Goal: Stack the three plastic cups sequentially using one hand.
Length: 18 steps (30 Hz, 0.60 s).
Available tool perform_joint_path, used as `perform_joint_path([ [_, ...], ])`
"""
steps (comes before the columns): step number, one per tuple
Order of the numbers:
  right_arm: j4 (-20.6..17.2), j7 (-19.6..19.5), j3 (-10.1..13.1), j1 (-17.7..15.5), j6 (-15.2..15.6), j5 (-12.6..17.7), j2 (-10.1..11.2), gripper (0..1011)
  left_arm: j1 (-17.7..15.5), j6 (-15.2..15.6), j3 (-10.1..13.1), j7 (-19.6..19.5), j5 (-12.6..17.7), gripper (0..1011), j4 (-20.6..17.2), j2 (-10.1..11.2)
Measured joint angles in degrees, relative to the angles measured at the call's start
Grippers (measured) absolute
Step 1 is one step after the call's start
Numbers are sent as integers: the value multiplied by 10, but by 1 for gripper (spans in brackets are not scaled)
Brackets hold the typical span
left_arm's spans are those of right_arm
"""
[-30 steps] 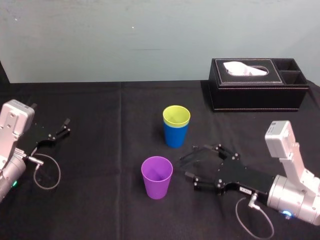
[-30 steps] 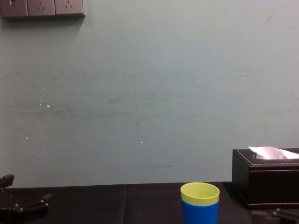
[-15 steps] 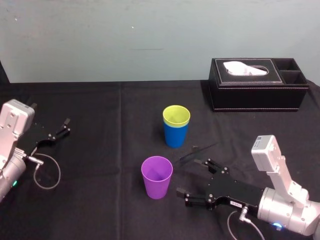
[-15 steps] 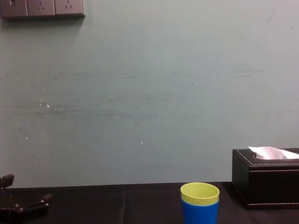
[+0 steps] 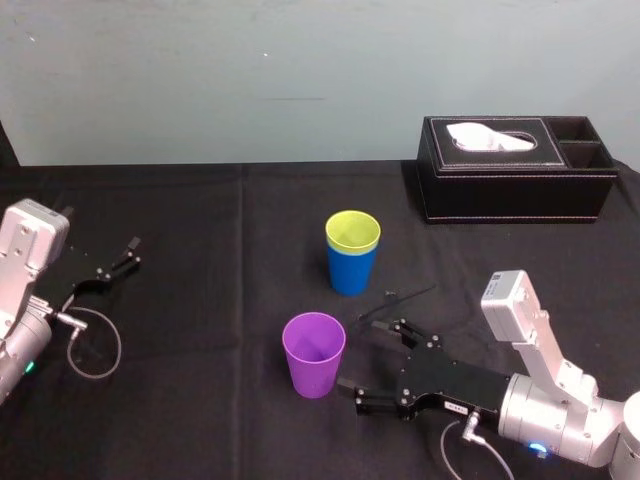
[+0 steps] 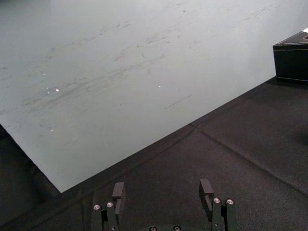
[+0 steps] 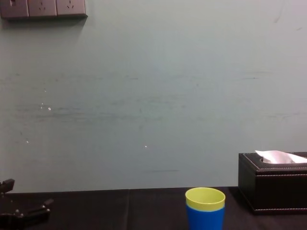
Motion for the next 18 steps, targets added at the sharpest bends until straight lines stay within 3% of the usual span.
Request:
perform_joint_path([
  [18,18,2,-22,25,7,-10,-18,1003,0,0,0,0,0,1010,0,0],
])
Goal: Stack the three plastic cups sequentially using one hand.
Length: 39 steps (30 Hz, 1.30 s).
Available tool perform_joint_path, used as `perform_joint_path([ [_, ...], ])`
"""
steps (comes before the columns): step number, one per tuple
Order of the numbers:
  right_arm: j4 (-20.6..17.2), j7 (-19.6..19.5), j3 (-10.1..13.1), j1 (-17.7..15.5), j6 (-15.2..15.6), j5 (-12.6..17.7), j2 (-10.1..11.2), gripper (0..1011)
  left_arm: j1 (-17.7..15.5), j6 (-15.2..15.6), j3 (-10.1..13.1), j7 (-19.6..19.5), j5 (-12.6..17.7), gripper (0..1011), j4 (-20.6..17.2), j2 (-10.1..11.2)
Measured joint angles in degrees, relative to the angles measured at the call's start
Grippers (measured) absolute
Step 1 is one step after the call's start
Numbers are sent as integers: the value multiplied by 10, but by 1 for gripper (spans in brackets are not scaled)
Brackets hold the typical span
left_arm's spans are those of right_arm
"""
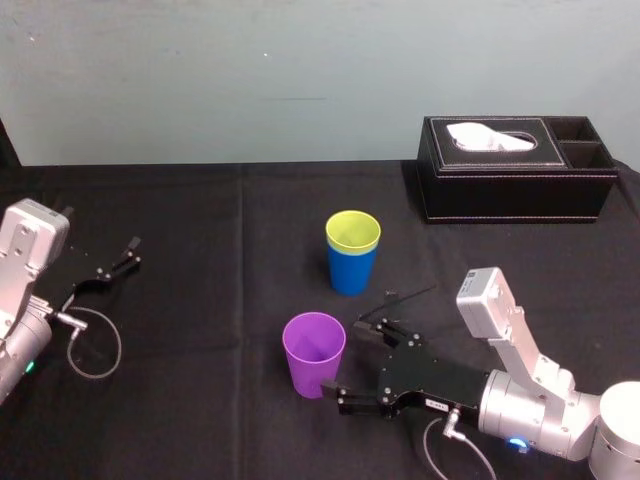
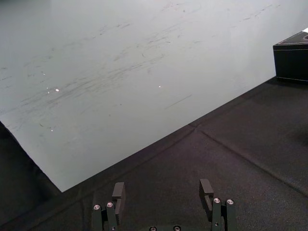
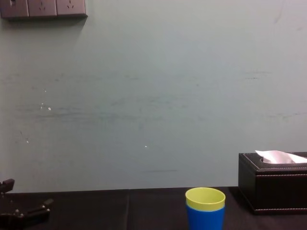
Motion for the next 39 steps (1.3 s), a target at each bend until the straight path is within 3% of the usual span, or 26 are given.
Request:
perform_joint_path([
  [39,48,7,-32,45,11,-7,-38,1003,0,0,0,0,0,1010,0,0],
])
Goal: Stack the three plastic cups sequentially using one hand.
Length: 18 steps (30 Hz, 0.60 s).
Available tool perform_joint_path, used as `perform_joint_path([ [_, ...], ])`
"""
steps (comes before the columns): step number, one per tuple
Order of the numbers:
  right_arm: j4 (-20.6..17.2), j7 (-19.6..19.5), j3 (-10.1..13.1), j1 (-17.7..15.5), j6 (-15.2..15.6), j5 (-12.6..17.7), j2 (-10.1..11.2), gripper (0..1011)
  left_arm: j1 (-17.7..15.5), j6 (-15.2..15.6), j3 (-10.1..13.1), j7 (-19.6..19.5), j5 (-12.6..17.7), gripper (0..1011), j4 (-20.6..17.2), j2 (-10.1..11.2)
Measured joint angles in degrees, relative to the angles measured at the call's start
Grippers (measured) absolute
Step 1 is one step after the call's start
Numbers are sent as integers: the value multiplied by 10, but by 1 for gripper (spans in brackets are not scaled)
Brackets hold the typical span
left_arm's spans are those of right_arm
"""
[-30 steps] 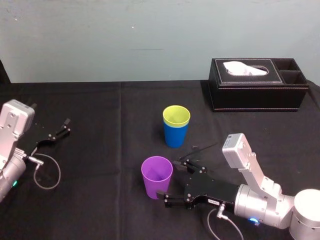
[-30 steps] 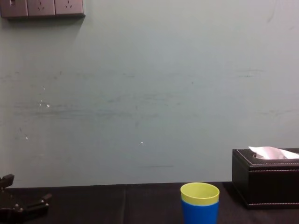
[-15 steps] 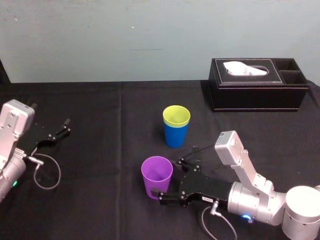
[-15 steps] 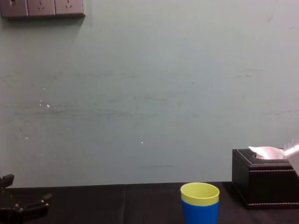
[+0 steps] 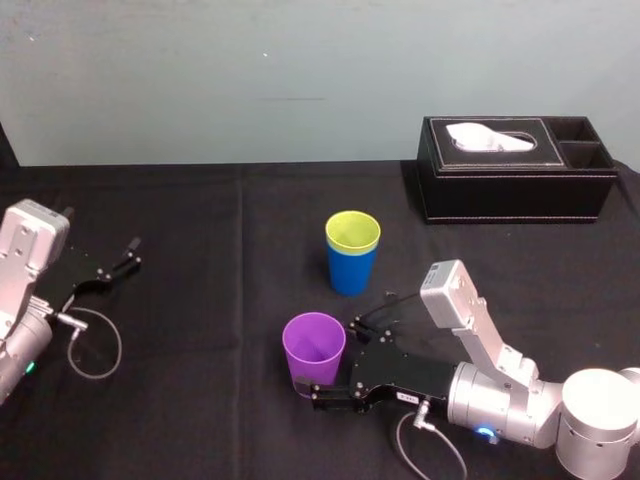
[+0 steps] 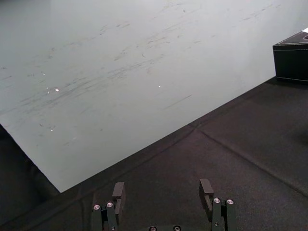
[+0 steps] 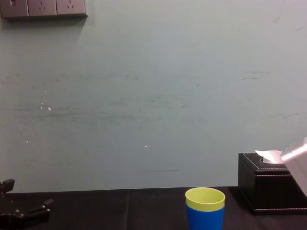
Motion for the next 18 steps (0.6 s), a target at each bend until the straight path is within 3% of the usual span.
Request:
perform_joint_path([
  [7,-1,0,1,-1,0,0,0,971,0,0,0,0,0,1010,0,0],
  [12,-2,-1,1,-1,0,0,1,840,0,0,0,0,0,1010,0,0],
  [18,-2,-1,1,-2,0,0,1,755,0,0,0,0,0,1010,0,0],
])
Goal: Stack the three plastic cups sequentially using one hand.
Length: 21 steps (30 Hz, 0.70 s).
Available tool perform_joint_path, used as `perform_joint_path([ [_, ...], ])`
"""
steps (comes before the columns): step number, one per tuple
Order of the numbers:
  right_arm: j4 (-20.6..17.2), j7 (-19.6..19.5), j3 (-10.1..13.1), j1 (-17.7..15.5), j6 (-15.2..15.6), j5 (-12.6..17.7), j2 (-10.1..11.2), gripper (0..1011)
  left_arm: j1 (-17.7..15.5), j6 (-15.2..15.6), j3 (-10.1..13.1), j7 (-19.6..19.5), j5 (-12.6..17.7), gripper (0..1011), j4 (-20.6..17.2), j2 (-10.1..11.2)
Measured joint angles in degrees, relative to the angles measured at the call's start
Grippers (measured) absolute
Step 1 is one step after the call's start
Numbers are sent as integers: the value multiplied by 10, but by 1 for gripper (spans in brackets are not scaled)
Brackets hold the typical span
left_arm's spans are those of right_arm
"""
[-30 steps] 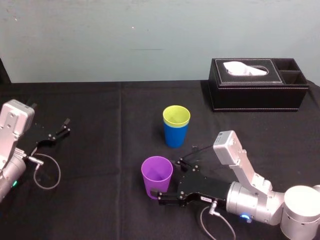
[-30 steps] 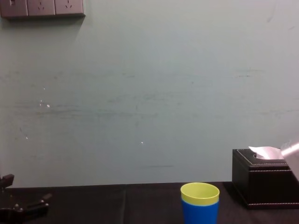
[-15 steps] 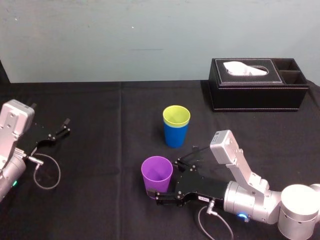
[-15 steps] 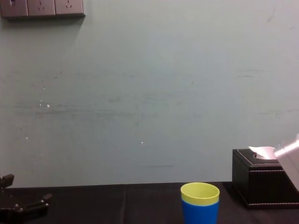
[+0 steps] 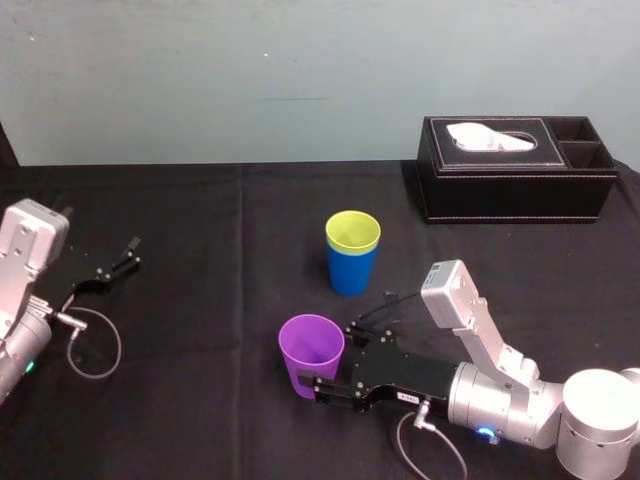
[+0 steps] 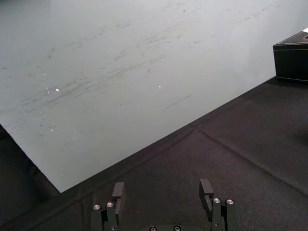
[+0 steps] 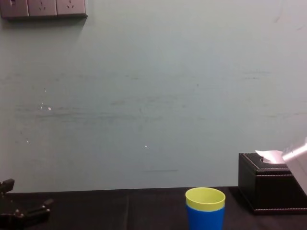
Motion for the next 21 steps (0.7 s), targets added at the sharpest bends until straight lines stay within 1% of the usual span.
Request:
perform_joint_path([
  [7,0,0,0,0,0,0,0,724,0,0,0,0,0,1010,0,0],
  [21,-1,-1,0,-1,-1,0,0,720,0,0,0,0,0,1010,0,0],
])
